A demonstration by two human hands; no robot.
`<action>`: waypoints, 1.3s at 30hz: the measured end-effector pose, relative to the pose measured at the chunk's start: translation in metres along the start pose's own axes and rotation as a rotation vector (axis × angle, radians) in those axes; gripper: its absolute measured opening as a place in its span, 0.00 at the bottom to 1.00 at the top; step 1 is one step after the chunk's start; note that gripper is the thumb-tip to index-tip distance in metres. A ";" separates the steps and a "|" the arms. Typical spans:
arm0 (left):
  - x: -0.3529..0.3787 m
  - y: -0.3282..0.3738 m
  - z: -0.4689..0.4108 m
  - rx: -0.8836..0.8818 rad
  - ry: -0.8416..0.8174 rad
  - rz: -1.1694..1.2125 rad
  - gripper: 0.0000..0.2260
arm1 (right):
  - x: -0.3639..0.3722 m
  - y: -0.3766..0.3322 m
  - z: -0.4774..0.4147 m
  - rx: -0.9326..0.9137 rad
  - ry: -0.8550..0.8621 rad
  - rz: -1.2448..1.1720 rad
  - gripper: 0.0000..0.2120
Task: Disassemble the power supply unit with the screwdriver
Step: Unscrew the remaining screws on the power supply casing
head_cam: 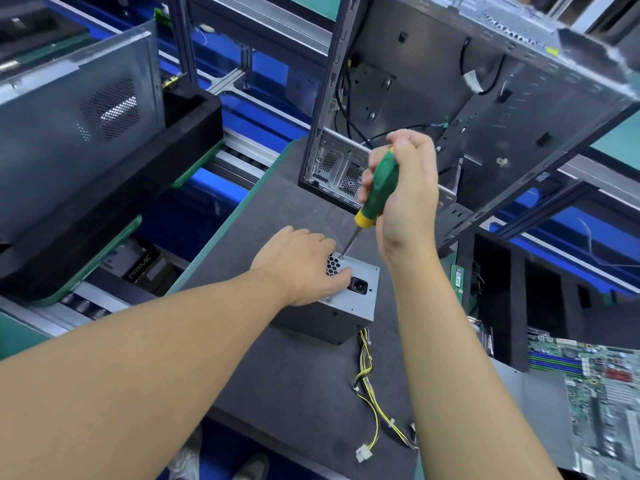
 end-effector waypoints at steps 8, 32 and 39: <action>-0.002 0.001 0.000 -0.022 -0.032 -0.006 0.18 | 0.008 0.001 -0.001 -0.111 -0.011 0.039 0.11; 0.002 0.000 -0.001 -0.013 0.008 -0.008 0.19 | 0.006 -0.004 -0.001 -0.065 0.070 0.087 0.14; 0.000 -0.001 0.000 -0.005 0.005 0.013 0.18 | 0.011 0.000 -0.002 -0.090 -0.031 0.136 0.14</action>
Point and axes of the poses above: each hand's wrist, its own z-axis away from the middle knuckle, its own x-axis out of the palm, y = z × x, the point moved 1 cm from there along -z, towards the middle knuckle, and after that the axes turned 8 degrees about -x, right-handed, at the moved point
